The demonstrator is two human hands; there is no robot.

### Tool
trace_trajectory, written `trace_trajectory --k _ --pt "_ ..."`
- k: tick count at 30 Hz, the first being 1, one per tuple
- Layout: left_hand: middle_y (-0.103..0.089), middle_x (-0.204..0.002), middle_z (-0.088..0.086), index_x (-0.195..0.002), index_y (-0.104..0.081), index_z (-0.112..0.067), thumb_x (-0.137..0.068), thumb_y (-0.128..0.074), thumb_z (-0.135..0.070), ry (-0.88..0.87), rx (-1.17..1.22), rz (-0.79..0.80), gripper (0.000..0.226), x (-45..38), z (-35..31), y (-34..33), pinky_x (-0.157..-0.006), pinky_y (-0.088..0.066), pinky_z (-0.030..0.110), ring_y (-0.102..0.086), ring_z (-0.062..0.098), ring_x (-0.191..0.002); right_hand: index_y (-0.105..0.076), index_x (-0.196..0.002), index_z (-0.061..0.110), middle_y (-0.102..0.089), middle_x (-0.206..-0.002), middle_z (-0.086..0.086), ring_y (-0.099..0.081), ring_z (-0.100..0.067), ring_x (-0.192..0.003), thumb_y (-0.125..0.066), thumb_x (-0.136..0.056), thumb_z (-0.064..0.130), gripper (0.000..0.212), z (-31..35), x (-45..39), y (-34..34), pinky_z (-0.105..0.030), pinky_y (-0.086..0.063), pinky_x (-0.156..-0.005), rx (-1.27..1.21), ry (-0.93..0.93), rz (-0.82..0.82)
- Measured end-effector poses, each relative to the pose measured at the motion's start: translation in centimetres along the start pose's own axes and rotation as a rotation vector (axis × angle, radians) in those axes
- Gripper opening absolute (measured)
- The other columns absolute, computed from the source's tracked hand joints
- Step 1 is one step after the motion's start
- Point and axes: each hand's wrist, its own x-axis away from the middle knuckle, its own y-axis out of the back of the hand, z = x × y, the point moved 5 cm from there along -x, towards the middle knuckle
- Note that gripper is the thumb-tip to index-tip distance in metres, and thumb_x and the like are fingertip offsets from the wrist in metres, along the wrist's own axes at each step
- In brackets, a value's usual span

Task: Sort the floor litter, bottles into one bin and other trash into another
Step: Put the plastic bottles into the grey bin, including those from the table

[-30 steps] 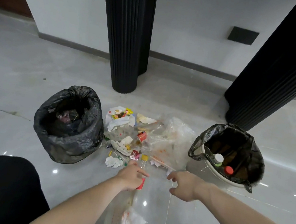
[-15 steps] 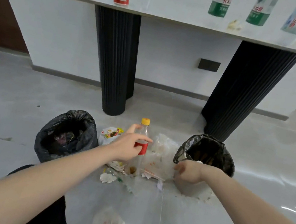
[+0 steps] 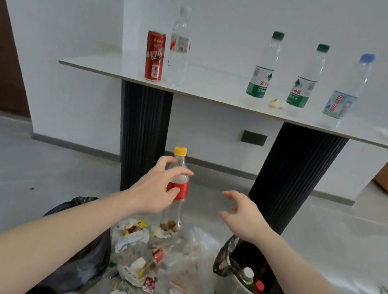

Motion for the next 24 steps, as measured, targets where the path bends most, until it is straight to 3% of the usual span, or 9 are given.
trace_trajectory --k 3,6,8,11,16,20,24 --pt "-0.021 -0.149 -0.016 -0.135 -0.052 -0.049 -0.098 -0.058 -0.014 -0.031 0.021 -0.062 0.051 -2.5 -0.5 3.1 -0.097 -0.043 0.022 -0.047 0.015 -0.124 -0.052 -0.142 0.025 -0.053 -0.139 0.004 -0.059 -0.016 -0.114 -0.067 -0.090 0.023 0.054 2.8 -3.0 4.1 -0.034 -0.050 -0.099 -0.054 0.071 -0.122" --pt "-0.019 -0.153 -0.015 -0.137 -0.051 -0.047 -0.100 -0.058 -0.015 -0.036 0.032 -0.091 0.050 -5.3 -0.9 6.0 -0.082 -0.035 0.006 -0.044 0.009 -0.118 -0.050 -0.141 0.027 -0.052 -0.137 0.007 -0.058 -0.013 -0.110 -0.067 -0.090 0.024 0.054 5.5 -6.2 8.1 -0.034 -0.052 -0.096 -0.082 0.112 -0.240" --pt "-0.017 -0.155 -0.015 -0.139 -0.049 -0.047 -0.100 -0.058 -0.016 -0.049 0.026 -0.110 0.050 -7.1 -1.2 7.7 -0.076 -0.035 0.004 -0.041 0.007 -0.118 -0.049 -0.140 0.027 -0.051 -0.137 0.006 -0.057 -0.013 -0.111 -0.067 -0.088 0.024 0.055 7.1 -8.6 10.6 -0.034 -0.052 -0.094 -0.079 0.135 -0.333" --pt "-0.016 -0.155 -0.017 -0.139 -0.048 -0.048 -0.100 -0.058 -0.018 -0.085 0.017 -0.138 0.050 -9.8 -2.1 10.0 -0.076 -0.043 0.008 -0.044 0.010 -0.121 -0.045 -0.141 0.026 -0.050 -0.139 0.002 -0.056 -0.018 -0.116 -0.068 -0.086 0.028 0.059 8.5 -12.3 14.4 -0.040 -0.048 -0.102 -0.068 0.141 -0.491" --pt "-0.015 -0.156 -0.019 -0.139 -0.046 -0.050 -0.099 -0.057 -0.018 -0.134 -0.015 -0.165 0.052 -13.6 -3.7 12.6 -0.098 -0.052 0.028 -0.047 0.022 -0.132 -0.029 -0.151 0.019 -0.040 -0.148 -0.008 -0.046 -0.027 -0.131 -0.072 -0.085 0.032 0.079 9.0 -17.9 19.8 -0.041 -0.039 -0.106 -0.176 0.034 -0.665" --pt "-0.016 -0.155 -0.019 -0.138 -0.047 -0.051 -0.099 -0.056 -0.017 -0.136 -0.021 -0.172 0.052 -15.8 -4.5 13.4 -0.083 -0.048 0.017 -0.056 0.024 -0.119 -0.013 -0.158 0.017 -0.032 -0.156 -0.011 -0.041 -0.032 -0.138 -0.075 -0.083 0.038 0.100 8.9 -21.8 21.9 -0.049 -0.037 -0.110 -0.272 -0.063 -0.688" --pt "-0.015 -0.155 -0.020 -0.136 -0.047 -0.052 -0.098 -0.056 -0.017 -0.152 -0.056 -0.172 0.052 -16.8 -4.7 13.5 -0.099 -0.051 0.029 -0.048 0.023 -0.129 -0.008 -0.157 0.014 -0.040 -0.150 -0.016 -0.044 -0.034 -0.134 -0.075 -0.081 0.035 0.104 8.7 -25.4 22.2 -0.049 -0.041 -0.110 -0.400 -0.090 -0.660"
